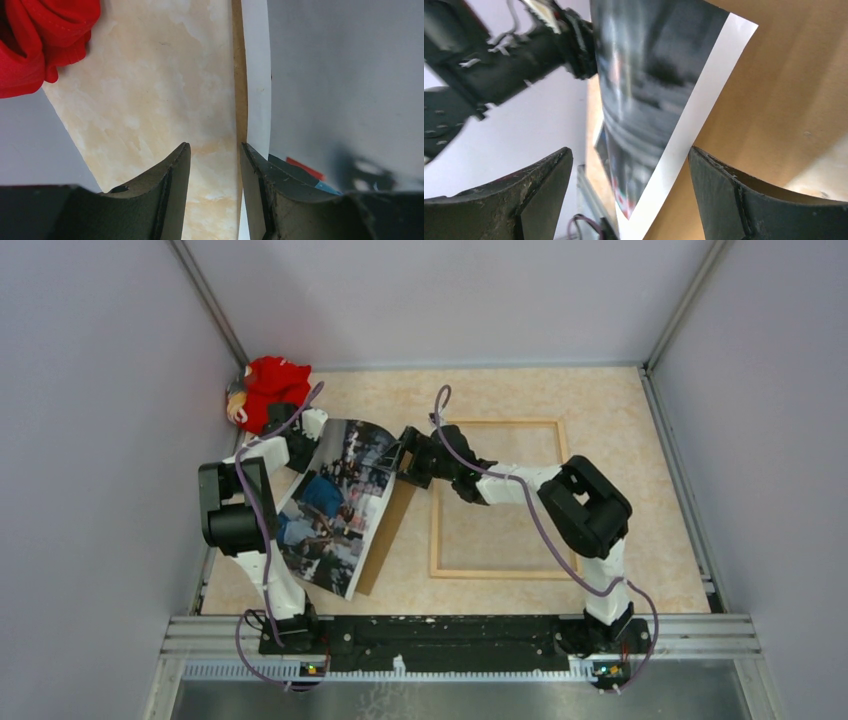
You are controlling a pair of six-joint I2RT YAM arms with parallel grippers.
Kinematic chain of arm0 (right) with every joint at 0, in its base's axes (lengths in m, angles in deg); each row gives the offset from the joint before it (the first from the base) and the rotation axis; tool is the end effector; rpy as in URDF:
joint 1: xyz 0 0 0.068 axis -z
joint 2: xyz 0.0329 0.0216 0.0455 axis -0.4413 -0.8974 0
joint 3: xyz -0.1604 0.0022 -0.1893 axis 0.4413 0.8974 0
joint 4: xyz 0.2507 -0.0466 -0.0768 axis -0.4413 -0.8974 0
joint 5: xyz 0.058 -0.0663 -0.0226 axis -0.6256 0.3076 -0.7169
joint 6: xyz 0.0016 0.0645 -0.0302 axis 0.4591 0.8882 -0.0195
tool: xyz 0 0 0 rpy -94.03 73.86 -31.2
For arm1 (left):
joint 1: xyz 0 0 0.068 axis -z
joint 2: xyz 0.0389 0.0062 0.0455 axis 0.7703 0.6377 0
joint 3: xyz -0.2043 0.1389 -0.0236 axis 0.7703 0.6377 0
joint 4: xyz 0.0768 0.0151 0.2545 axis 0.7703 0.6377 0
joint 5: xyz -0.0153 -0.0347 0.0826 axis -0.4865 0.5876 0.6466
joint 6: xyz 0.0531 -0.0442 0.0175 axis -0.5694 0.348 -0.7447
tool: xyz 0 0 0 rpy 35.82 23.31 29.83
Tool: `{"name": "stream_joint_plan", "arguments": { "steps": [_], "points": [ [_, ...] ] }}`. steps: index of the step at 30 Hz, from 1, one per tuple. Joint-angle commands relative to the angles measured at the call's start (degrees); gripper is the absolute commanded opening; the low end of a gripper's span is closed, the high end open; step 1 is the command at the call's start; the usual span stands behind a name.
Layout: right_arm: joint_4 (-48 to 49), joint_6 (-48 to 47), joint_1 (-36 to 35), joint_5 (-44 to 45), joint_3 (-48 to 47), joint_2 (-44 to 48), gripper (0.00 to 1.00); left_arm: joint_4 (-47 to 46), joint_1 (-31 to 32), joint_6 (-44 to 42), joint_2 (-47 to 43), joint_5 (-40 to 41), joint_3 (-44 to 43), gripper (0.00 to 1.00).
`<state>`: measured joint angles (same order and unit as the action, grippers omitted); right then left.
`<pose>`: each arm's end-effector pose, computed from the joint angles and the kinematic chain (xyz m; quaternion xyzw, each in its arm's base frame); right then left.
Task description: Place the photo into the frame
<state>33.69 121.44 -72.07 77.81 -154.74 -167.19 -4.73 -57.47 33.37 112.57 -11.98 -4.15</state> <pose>0.3151 0.3404 0.1509 0.0597 0.8295 0.4879 0.2651 0.3939 0.0495 0.1185 0.2248 0.9240 0.1142 0.2874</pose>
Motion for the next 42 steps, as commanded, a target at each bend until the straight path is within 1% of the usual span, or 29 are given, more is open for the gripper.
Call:
{"name": "stream_joint_plan", "arguments": {
  "steps": [1,6,7,9,12,13,18,19,21,23,25,26,27,31,36,42],
  "points": [
    [20.48,9.23,0.49,-4.89,2.17,4.74,0.85,8.15,0.91,1.39,5.29,-3.64,3.26,0.49],
    [36.60,17.04,1.18,-4.42,8.22,4.23,0.86,8.17,0.78,1.39,5.26,-3.44,3.39,0.49],
    [38.81,18.36,1.29,-4.36,8.78,3.95,0.87,8.09,0.80,1.39,5.27,-3.45,3.31,0.49],
    [41.19,20.03,1.30,-4.85,8.78,3.13,0.90,8.17,0.83,1.39,5.26,-3.39,3.21,0.49],
    [41.89,21.30,1.29,-5.39,8.12,2.01,0.91,8.37,0.81,1.54,5.25,-3.47,3.09,0.49],
    [40.69,21.05,1.25,-5.48,7.85,1.94,0.91,8.41,0.85,1.69,5.26,-3.54,3.11,0.49],
    [20.83,13.32,1.19,-5.75,4.41,2.58,0.91,8.62,0.81,1.56,5.17,-3.46,2.96,0.49],
    [18.51,12.48,1.16,-5.34,4.26,2.42,0.91,8.74,0.84,1.64,5.17,-3.53,2.87,0.49],
    [17.09,11.18,1.08,-4.38,4.61,1.98,0.88,8.88,0.79,1.73,5.25,-3.67,2.63,0.49],
    [16.19,9.97,1.02,-4.47,3.89,1.00,0.78,9.12,0.79,1.90,5.26,-3.79,2.48,0.49],
    [11.73,7.86,0.87,-4.95,1.03,-0.54,0.66,9.05,0.77,1.91,5.26,-3.78,2.51,0.49],
    [9.99,6.86,0.75,-5.07,-0.78,-1.30,0.62,9.20,0.84,1.92,5.26,-3.67,2.48,0.49],
    [8.38,5.91,0.67,-4.69,-1.59,-1.84,0.61,9.29,0.79,1.81,5.26,-3.64,2.39,0.49],
    [3.90,2.87,0.45,-2.07,-2.47,-2.31,0.65,9.44,0.78,1.87,5.08,-3.62,2.46,0.49],
    [-2.83,-1.88,0.25,0.89,-3.52,-2.56,0.65,9.70,0.74,1.87,5.00,-3.77,2.56,0.49],
    [-16.33,-7.18,-1.07,7.06,-8.19,-2.30,0.64,9.94,0.79,2.09,4.82,-3.75,2.41,0.50]
  ]
}}
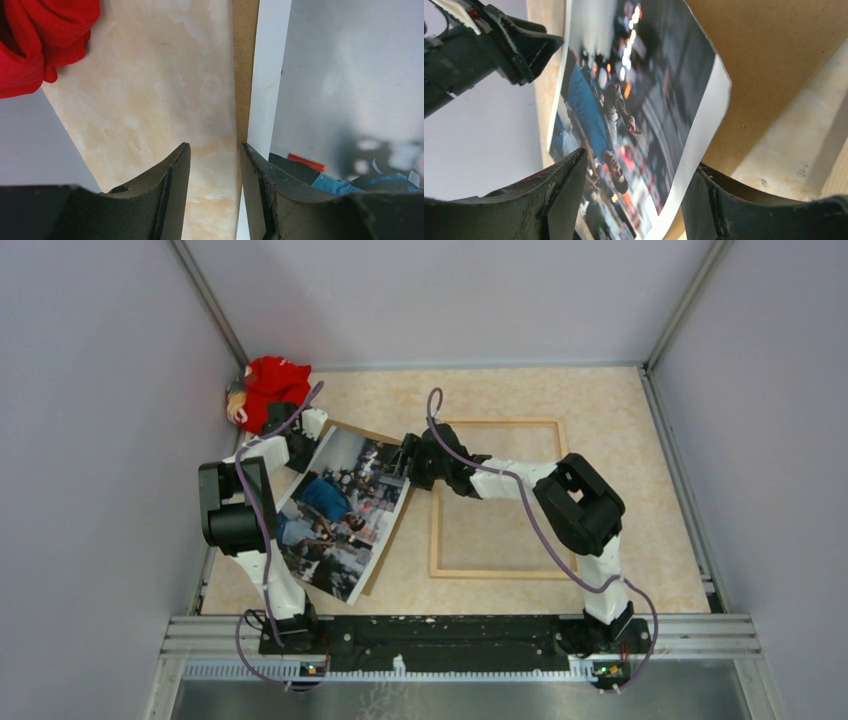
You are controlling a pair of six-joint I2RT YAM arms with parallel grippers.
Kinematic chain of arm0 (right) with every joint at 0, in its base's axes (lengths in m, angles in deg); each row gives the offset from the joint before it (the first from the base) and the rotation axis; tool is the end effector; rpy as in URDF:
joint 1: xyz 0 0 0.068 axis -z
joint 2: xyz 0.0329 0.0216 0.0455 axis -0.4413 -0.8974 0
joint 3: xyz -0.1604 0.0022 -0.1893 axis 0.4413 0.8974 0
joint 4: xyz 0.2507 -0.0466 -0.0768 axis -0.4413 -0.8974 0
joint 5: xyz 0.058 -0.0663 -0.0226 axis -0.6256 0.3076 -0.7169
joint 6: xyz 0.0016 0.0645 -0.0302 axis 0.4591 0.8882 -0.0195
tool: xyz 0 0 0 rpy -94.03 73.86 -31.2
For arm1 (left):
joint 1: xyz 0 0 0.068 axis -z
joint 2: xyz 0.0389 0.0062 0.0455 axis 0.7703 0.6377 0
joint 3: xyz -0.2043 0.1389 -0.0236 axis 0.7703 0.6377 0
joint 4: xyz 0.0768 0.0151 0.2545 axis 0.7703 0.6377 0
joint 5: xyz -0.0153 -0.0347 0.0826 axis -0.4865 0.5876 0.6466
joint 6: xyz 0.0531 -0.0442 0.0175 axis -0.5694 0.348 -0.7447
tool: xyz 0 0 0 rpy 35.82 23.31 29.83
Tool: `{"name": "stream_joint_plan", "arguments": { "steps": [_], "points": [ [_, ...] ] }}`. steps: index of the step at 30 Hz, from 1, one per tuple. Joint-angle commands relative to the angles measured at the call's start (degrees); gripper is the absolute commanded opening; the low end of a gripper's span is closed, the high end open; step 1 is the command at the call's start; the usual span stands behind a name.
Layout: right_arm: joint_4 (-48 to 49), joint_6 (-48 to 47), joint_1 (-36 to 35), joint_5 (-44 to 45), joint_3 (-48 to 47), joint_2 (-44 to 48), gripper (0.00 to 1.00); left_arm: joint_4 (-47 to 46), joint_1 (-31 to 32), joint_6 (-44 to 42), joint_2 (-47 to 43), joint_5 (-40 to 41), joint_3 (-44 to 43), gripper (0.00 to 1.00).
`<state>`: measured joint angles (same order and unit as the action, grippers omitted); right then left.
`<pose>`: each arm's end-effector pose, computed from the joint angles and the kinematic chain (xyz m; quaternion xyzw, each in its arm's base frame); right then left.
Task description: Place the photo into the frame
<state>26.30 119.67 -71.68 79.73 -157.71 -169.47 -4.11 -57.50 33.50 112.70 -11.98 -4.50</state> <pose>0.3213 0.3394 0.1355 0.0665 0.8603 0.4371 0.2537 0.3940 0.0498 0.1187 0.2238 0.9254 0.1127 0.2844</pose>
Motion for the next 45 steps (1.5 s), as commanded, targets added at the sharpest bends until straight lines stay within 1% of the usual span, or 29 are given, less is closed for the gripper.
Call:
{"name": "stream_joint_plan", "arguments": {
  "steps": [1,3,4,7,10,11,14,16,20,21,22,23,25,29,33,35,38,41,43,44,45],
  "points": [
    [-9.72,-5.63,-1.66,5.84,-5.43,0.27,0.63,9.47,0.79,1.96,4.79,-3.74,2.67,0.49],
    [-7.79,-4.92,-1.57,6.13,-4.07,1.04,0.56,9.61,0.82,2.04,4.79,-3.75,2.56,0.50],
    [-6.28,-4.27,-1.52,6.12,-3.13,1.32,0.51,9.61,0.85,2.16,4.78,-3.76,2.50,0.50],
    [-4.23,-3.04,-1.30,4.41,-2.76,0.53,0.26,9.92,0.84,2.22,4.71,-3.70,2.39,0.50],
    [-3.05,-2.71,-0.99,2.58,-3.59,-0.44,0.04,9.96,0.74,2.23,4.51,-3.55,2.36,0.50],
    [-2.62,-2.63,-0.69,1.95,-3.67,-0.43,0.00,10.36,0.77,2.22,4.51,-3.60,2.11,0.51],
    [0.84,-3.51,0.47,0.03,-3.13,2.04,0.00,12.67,-0.48,2.67,4.32,-4.21,-0.46,0.62],
    [-0.09,-6.50,1.23,0.21,-3.80,5.85,0.00,15.29,-2.24,2.82,3.89,-6.01,-3.54,0.66],
    [-11.79,-17.59,3.51,3.75,-9.05,17.05,0.00,19.78,-5.90,2.83,1.60,-8.42,-11.22,0.73],
    [-15.20,-20.30,4.28,4.43,-10.13,19.78,0.00,20.49,-6.59,2.82,0.66,-8.52,-12.45,0.76],
    [-18.57,-22.64,5.40,4.51,-10.94,22.60,0.00,20.94,-7.11,2.76,-0.17,-8.66,-13.64,0.94],
    [-22.27,-24.98,6.59,4.62,-11.75,25.20,0.00,21.07,-7.43,2.69,-1.00,-8.53,-14.49,0.98],
    [-31.56,-31.54,8.71,7.79,-14.36,30.47,0.00,21.12,-7.75,2.35,-2.58,-8.43,-15.62,0.99],
    [-50.85,-41.05,11.09,21.21,-22.72,38.55,0.00,19.02,-7.84,2.56,-5.89,-9.27,-15.74,0.99],
    [-63.40,-45.27,10.97,31.08,-31.42,43.74,0.00,18.23,-7.86,3.71,-7.32,-9.13,-16.25,0.99],
    [-69.01,-46.25,10.69,34.72,-37.64,44.07,0.00,18.09,-7.84,3.47,-7.65,-8.38,-16.41,0.99],
    [-75.99,-48.82,8.07,38.81,-45.74,40.82,0.00,18.15,-7.84,2.95,-7.93,-7.37,-15.81,0.99],
    [-82.96,-51.08,0.77,44.97,-54.38,32.42,0.00,18.22,-8.02,2.71,-8.57,-6.75,-14.79,0.99],
    [-88.13,-51.74,-4.01,48.78,-60.29,25.08,0.00,18.01,-8.16,2.62,-9.39,-6.85,-13.76,0.99],
    [-89.98,-52.10,-6.00,50.77,-61.83,22.15,0.00,17.80,-8.37,2.55,-9.91,-7.05,-13.25,0.99],
    [-89.71,-52.81,-7.51,51.52,-60.29,20.51,0.00,17.55,-8.57,2.41,-10.43,-7.24,-12.78,0.99]
  ]
}}
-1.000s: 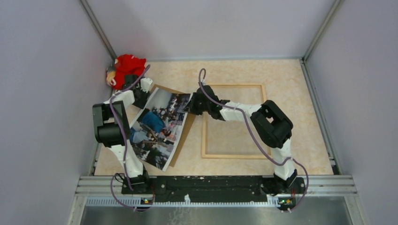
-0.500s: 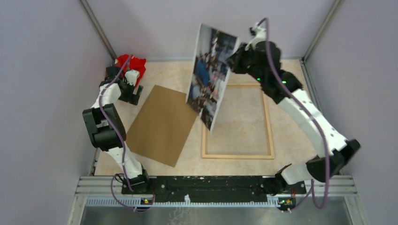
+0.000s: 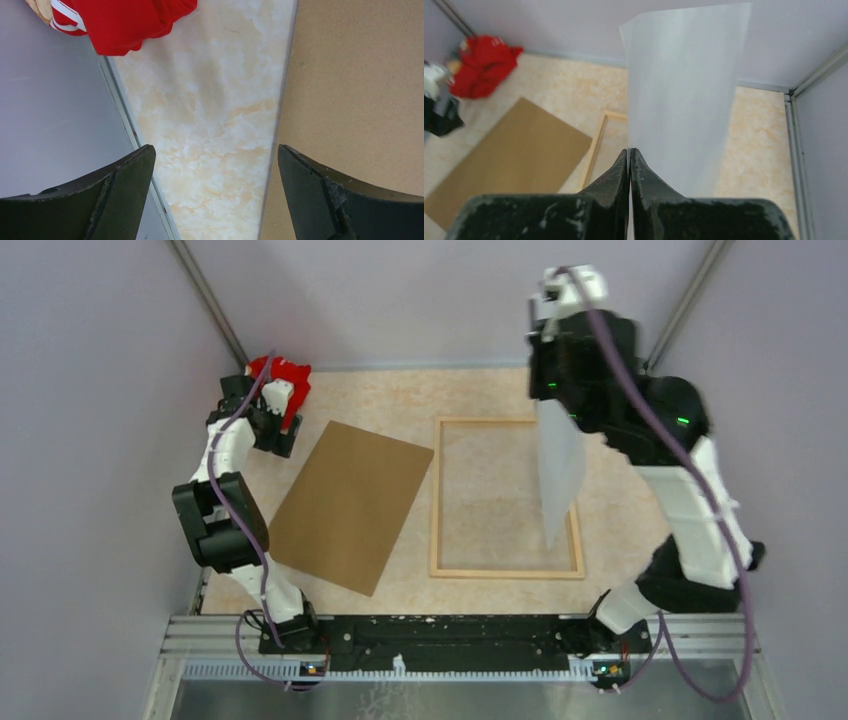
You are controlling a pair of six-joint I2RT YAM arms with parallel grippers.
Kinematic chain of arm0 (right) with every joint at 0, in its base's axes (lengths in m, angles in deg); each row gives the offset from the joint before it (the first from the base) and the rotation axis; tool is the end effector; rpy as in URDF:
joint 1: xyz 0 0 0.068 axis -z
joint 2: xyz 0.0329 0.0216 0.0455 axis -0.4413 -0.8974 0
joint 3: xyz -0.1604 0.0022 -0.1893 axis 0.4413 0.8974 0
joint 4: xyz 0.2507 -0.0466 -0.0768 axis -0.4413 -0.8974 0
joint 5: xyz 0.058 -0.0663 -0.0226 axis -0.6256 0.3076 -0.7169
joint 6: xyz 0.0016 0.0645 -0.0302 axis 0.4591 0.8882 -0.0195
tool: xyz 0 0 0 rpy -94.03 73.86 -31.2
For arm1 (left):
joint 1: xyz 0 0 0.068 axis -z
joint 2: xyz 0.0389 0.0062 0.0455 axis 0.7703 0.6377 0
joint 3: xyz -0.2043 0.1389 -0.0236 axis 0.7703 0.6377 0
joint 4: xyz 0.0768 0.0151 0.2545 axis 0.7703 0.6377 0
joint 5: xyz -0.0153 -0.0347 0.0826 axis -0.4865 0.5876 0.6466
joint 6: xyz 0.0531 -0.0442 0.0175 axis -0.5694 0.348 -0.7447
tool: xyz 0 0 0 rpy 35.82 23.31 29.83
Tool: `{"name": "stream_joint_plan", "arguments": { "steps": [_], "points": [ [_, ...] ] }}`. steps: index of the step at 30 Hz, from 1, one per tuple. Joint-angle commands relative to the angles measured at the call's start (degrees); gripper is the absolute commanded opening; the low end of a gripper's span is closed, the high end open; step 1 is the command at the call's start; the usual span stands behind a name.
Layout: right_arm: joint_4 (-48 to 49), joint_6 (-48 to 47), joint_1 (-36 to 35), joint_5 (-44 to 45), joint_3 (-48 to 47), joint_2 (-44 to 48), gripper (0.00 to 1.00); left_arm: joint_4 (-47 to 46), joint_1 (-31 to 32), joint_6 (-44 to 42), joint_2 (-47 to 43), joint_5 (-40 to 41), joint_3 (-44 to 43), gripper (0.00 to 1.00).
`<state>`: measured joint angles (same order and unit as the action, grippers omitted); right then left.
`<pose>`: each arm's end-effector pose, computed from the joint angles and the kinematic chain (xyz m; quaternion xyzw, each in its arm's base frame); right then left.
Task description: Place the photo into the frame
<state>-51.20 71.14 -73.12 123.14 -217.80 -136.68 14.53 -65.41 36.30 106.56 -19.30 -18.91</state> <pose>0.1799 0.1435 0.5512 -0.0592 0.7732 0.0767 0.6267 0.3895 0.0974 0.2159 0.1557 0.9325 0.0758 0.3171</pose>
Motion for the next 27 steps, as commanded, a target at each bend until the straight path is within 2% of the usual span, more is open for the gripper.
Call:
{"name": "stream_joint_plan", "arguments": {
  "steps": [1,5,10,15,20,27],
  "points": [
    [-12.66,-4.43,-6.68,7.36,0.81,-13.99,0.00,-1.25,-0.94,-0.40,-4.75,-0.51,2.11,0.99],
    [-13.53,-0.10,-6.98,3.95,4.62,-19.90,0.00,-2.42,-3.81,1.65,-5.20,-3.03,2.01,0.99],
    [1.16,2.77,-5.97,-1.81,22.24,-18.14,0.00,-0.49,-4.46,1.47,-4.03,-4.06,1.05,0.99],
    [13.20,9.29,-1.89,-10.97,34.70,-15.33,0.00,-2.18,-4.37,0.71,-5.76,-4.19,3.52,0.99],
    [22.45,16.00,0.59,-18.44,41.91,-13.05,0.00,-2.02,-4.31,-0.16,-5.95,-4.44,4.43,0.99],
    [34.13,24.52,2.78,-22.48,48.88,-12.05,0.00,-1.31,-4.33,-0.87,-5.87,-5.01,4.68,0.99]
  ]
}}
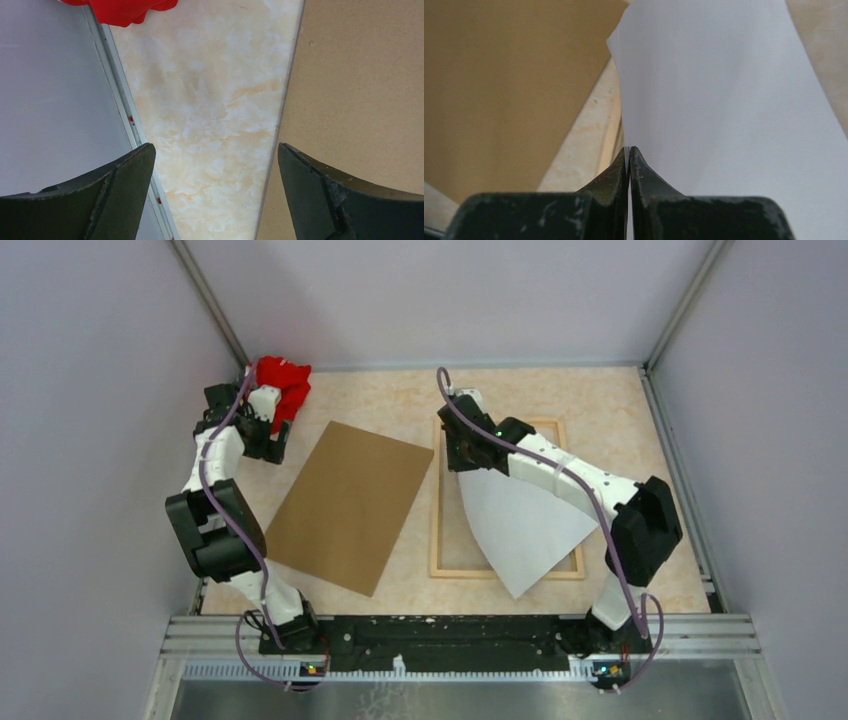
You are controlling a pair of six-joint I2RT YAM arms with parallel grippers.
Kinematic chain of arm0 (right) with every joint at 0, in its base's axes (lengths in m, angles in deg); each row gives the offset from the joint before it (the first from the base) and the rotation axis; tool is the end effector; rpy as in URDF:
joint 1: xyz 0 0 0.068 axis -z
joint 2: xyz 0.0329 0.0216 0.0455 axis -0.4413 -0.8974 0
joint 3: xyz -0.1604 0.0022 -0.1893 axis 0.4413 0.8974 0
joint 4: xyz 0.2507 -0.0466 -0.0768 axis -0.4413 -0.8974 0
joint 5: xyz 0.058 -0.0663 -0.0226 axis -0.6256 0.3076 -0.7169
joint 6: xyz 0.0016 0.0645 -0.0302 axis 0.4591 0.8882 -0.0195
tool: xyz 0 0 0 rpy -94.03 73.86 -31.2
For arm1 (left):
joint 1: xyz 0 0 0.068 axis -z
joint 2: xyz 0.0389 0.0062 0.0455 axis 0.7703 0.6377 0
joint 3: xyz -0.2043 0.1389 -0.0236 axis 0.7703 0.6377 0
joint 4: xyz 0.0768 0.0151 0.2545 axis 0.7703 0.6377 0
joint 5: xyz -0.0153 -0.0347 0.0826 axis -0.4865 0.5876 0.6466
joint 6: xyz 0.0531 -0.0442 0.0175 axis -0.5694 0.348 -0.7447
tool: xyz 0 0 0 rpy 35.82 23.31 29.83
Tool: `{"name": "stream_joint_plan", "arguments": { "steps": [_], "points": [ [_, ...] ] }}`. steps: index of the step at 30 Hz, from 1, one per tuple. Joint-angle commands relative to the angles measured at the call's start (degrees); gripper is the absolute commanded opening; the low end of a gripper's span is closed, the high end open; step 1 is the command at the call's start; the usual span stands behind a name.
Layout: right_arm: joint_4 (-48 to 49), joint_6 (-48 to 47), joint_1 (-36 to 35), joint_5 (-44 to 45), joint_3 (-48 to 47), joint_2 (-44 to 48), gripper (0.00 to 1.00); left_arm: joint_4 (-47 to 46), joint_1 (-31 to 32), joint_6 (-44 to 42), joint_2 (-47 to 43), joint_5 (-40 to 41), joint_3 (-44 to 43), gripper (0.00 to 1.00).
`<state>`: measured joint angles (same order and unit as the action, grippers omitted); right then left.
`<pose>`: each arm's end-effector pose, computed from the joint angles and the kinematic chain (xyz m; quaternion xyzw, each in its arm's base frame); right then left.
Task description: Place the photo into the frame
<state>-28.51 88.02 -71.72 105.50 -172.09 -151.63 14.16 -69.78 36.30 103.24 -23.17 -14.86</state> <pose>0.2884 0.2691 0.2600 -0.0973 0.9319 0.0780 0.3407 0.3680 0.1181 0.2148 0.1304 0.9352 0.0574 0.3243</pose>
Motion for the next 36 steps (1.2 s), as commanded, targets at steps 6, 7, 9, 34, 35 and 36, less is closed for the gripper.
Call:
{"name": "stream_joint_plan", "arguments": {
  "steps": [6,7,9,34,35,36],
  "points": [
    [5.36,24.48,3.75,0.55,1.23,-0.12,0.00,-0.72,0.13,-1.22,-1.65,-1.61,0.31,0.99],
    [0.69,26.39,3.62,4.38,-1.65,-2.14,0.00,-0.58,0.15,-1.28,-1.46,-1.99,0.30,0.99],
    [-9.72,30.47,3.23,10.55,-9.35,-7.04,0.00,-0.45,0.18,-1.38,-0.96,-2.59,0.33,0.99],
    [-6.21,35.87,-0.12,29.09,-9.03,-4.40,0.00,0.08,0.49,-0.70,0.74,-2.59,0.79,0.99],
    [-4.73,34.77,0.15,29.55,-7.98,-3.69,0.00,0.09,0.42,-0.84,0.83,-2.48,0.80,0.99],
    [-2.64,33.47,0.54,29.65,-6.92,-3.07,0.00,0.05,0.41,-0.96,0.92,-2.43,0.79,0.99]
  ]
}}
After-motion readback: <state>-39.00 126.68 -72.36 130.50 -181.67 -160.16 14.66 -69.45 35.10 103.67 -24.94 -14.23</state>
